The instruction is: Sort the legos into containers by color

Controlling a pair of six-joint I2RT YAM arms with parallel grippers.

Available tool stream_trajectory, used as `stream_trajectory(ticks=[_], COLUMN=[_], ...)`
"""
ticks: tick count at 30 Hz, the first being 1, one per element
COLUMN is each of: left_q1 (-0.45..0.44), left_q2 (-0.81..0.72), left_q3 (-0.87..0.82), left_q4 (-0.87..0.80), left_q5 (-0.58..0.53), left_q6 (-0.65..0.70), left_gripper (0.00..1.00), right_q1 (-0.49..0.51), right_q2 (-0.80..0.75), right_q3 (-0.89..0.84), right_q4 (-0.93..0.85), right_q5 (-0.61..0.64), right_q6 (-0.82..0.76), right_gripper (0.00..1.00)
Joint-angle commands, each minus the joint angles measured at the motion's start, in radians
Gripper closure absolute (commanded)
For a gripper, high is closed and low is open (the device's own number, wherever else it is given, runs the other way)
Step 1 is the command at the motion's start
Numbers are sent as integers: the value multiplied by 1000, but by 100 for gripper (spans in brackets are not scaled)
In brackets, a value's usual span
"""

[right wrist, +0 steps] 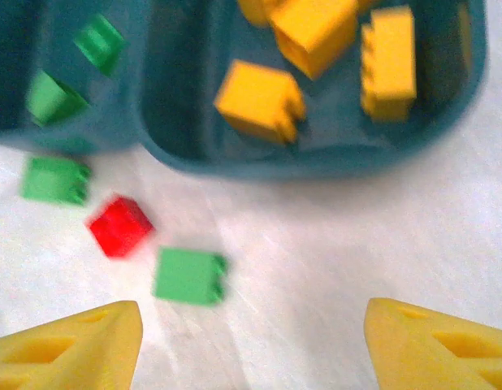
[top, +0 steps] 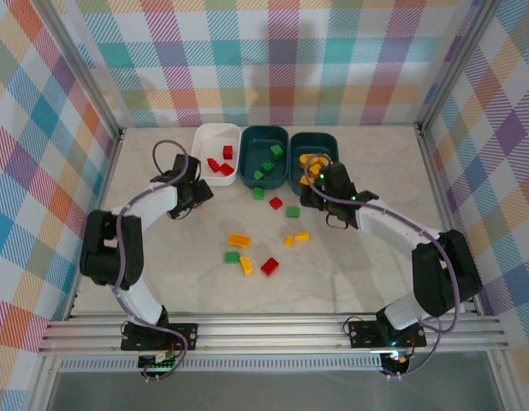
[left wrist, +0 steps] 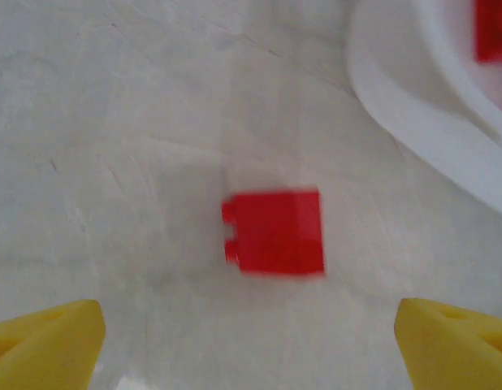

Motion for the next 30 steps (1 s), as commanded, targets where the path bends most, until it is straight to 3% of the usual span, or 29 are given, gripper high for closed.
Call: stream_trajectory(ticks=[1,5,9,14,20,30], left_q1=[21,22,24,26,26,21], left_q2=[88,166,222,234,242,151], left_q3=[66,148,198,163,138,54], left_q4=[14,7,-12,-12,-1,24], left_q5=[65,70,70,55,70,81], left_q6=[-33,-14,10,10,37,53], left_gripper=[11,12,15,25,53,62], right_q1=[-2,24,32,39,45,52], right_q2=[-67,-107,-70,-37,-40,-33], right_q3=[-78,-185,-173,-176,-179,-182], right_q4=[43,103,125,140,146,155], right_q5=[15,6,-27,-45,-36,-13], right_q6=[48,65,76,97,101,101], right_gripper=[28,28,29,29,30,30])
